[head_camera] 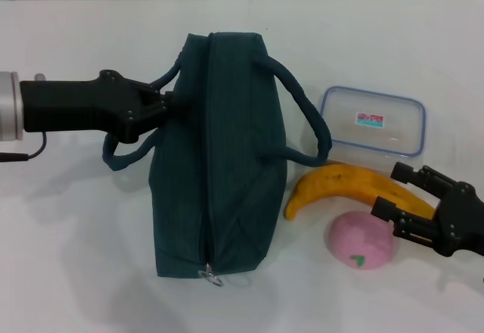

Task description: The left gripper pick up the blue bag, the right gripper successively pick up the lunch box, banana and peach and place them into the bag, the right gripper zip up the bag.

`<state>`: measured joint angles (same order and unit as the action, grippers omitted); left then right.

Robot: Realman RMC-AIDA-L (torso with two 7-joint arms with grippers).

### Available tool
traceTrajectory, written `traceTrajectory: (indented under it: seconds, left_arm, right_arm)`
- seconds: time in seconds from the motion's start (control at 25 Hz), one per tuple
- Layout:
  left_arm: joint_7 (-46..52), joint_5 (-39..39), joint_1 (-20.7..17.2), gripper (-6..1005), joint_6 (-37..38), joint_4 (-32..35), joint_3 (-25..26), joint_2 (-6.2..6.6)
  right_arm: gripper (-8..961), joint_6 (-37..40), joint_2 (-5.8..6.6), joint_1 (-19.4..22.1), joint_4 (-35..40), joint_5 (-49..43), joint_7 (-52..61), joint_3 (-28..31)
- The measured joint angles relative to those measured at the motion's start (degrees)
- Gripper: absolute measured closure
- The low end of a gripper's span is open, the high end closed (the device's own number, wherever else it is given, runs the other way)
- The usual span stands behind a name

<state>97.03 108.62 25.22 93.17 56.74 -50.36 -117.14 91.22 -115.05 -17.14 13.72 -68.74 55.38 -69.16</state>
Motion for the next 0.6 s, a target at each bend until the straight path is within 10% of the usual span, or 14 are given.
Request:
traceTrajectory:
  seconds: [0.6]
  left_arm:
    - [-0.79,-0.08,-0.27,951,-0.31,0.05,0.57,-0.28]
  right_arm:
    - [147,-5.57,0.16,-0.45,-1.47,1.46,2.30,3.45]
